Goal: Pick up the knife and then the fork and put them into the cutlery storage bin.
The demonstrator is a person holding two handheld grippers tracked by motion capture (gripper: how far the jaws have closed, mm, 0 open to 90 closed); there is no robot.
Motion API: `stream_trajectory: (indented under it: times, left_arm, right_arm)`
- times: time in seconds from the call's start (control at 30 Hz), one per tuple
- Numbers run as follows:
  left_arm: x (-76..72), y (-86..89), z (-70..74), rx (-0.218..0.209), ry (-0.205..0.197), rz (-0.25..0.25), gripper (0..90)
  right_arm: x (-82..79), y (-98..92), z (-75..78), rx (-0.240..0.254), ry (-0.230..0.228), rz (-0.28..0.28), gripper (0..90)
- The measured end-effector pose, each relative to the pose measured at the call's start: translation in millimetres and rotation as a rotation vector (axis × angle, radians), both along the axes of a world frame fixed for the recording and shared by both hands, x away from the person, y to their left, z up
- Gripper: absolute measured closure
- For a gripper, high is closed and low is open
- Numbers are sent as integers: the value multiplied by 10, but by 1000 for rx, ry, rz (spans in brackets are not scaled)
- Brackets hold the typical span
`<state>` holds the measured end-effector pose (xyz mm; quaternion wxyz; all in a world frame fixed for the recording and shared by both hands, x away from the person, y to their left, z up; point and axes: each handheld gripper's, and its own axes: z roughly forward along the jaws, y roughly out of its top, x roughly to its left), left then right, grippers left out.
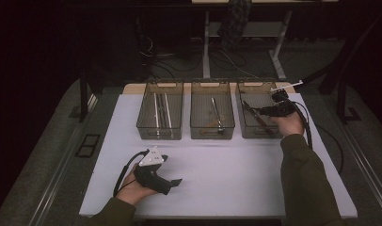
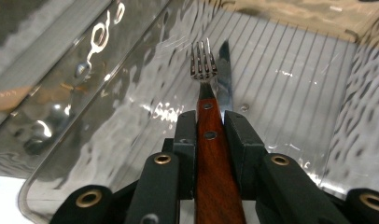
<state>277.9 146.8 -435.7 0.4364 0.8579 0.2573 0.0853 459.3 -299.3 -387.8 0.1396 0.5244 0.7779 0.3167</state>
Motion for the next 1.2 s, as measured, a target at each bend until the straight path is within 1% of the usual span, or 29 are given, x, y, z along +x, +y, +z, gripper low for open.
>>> stream_trajectory:
  times: [0.07,0.13,0.2,0.27,0.37,0.47,0.53,0.6,0.67,0.73,0.77,0.87,0.97,1.1,1.13,1.17,1.2]
  left_arm:
    - [-3,-6,-1,1,-1,-4,3]
    - [-5,-7,-1,0,-2,-4,3]
    - [-1,-9,0,-4,-2,-1,3]
    - [5,-11,-4,-2,1,0,3]
    - [4,-10,-3,-3,0,4,3]
    - [4,-4,2,-11,-5,10,2]
    - [8,2,7,-13,-7,12,2]
    - [8,3,8,-16,-9,15,2]
    - [9,2,8,-16,-10,15,1]
    - [9,1,9,-15,-11,16,2]
    - [9,1,9,-15,-11,17,2]
    - [10,5,8,-14,-11,17,1]
    - [4,5,9,-12,-13,13,2]
    - [-6,5,12,-8,-19,6,1]
    - [-9,6,13,-10,-20,6,1]
    - [-10,8,14,-12,-21,6,2]
    - [-11,11,16,-12,-22,6,2]
  right_arm:
    - [6,30,-27,-25,3,9,742]
    - [1,40,-23,-35,-18,5,675]
    - [-5,32,-4,-16,-32,4,604]
    - [-20,19,22,-3,-44,3,552]
    - [-46,-7,53,27,-53,0,454]
    - [-81,-20,72,49,-58,18,372]
    - [-119,-27,81,72,-69,47,337]
    - [-165,-24,92,91,-87,70,257]
    - [-213,-6,103,71,-101,90,212]
    - [-265,20,116,50,-114,100,199]
    - [-298,32,125,47,-126,106,198]
    - [-404,47,143,81,-153,136,176]
    - [-535,56,151,87,-199,143,176]
    - [-722,65,159,121,-242,166,175]
    - [-765,73,159,113,-251,170,167]
    - [-806,87,154,104,-261,174,135]
    - [-843,98,149,98,-266,183,130]
